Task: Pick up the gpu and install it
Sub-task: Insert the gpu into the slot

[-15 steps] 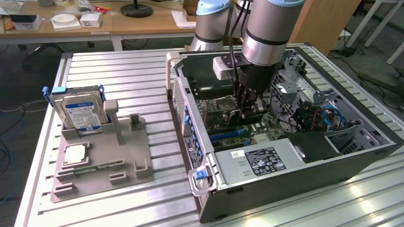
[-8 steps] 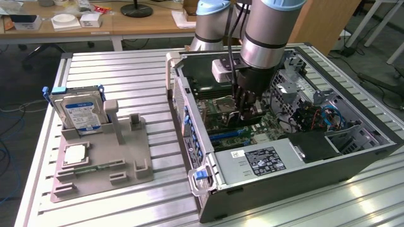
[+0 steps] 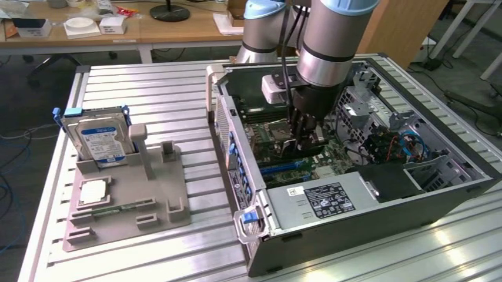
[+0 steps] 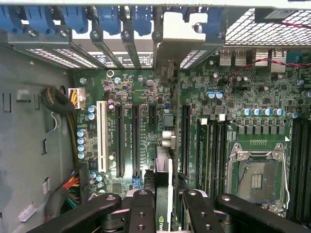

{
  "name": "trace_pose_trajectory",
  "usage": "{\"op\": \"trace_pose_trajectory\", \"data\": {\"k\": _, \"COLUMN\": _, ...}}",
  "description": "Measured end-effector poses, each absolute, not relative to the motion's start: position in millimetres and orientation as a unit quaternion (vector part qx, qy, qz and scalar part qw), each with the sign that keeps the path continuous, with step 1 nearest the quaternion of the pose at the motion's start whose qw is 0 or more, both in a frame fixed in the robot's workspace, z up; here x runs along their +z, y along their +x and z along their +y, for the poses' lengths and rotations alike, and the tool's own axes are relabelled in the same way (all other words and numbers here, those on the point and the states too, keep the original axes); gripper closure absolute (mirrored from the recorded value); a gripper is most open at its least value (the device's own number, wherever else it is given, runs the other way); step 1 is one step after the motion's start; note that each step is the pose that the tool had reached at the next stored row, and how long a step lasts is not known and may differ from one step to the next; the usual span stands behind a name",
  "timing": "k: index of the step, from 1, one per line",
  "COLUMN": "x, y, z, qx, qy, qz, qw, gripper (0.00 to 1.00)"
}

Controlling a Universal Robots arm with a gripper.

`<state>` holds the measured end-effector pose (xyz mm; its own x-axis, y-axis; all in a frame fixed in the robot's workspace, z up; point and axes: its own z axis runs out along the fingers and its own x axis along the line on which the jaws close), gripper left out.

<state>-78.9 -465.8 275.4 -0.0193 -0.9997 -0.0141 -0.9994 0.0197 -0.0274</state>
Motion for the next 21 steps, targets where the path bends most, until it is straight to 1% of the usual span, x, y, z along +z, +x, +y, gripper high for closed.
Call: {"op": "trace_pose_trajectory", "data": {"k": 21, "x": 267.6, "y": -82.0, "z": -465.8, "qx": -0.004, "qy": -0.700, "qz": 0.714, "qw": 0.016, "gripper": 0.73}}
